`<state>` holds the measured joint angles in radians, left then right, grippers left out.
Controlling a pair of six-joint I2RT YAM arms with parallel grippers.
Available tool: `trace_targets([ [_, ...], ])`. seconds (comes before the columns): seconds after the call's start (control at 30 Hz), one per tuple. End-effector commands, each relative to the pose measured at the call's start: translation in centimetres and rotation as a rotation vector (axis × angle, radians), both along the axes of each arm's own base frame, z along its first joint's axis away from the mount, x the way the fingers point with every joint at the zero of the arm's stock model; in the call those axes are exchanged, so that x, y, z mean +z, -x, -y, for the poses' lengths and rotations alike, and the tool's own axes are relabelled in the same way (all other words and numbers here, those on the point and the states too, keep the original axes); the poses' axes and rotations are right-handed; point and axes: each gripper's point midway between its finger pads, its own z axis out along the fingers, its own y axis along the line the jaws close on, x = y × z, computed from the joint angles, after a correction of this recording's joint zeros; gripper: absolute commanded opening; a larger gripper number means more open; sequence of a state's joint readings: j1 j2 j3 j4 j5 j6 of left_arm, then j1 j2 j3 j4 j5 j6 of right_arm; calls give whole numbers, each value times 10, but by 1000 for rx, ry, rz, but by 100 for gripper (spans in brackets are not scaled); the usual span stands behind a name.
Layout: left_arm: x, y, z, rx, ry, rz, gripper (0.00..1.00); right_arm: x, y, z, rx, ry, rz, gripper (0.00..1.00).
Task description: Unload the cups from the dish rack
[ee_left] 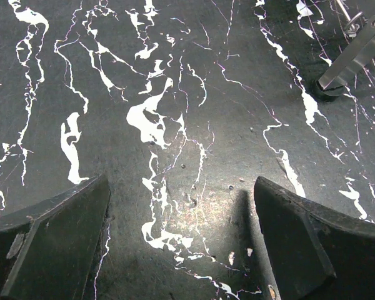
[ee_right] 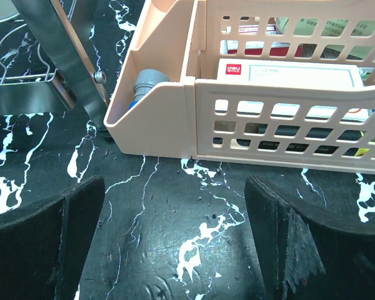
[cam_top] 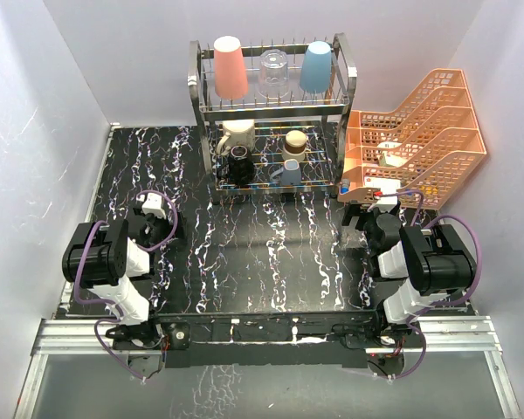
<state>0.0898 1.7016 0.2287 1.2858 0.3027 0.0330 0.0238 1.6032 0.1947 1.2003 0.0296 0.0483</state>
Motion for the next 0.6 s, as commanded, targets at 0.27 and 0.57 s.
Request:
trace_targets([
  [0.27,18,-8,0,-9,-2,63,97,22,-11,2,0,17,74,98],
  [0.57,35,-21,-5,19,10,-50,97,72,-16,44,-310,-100,-17,98],
])
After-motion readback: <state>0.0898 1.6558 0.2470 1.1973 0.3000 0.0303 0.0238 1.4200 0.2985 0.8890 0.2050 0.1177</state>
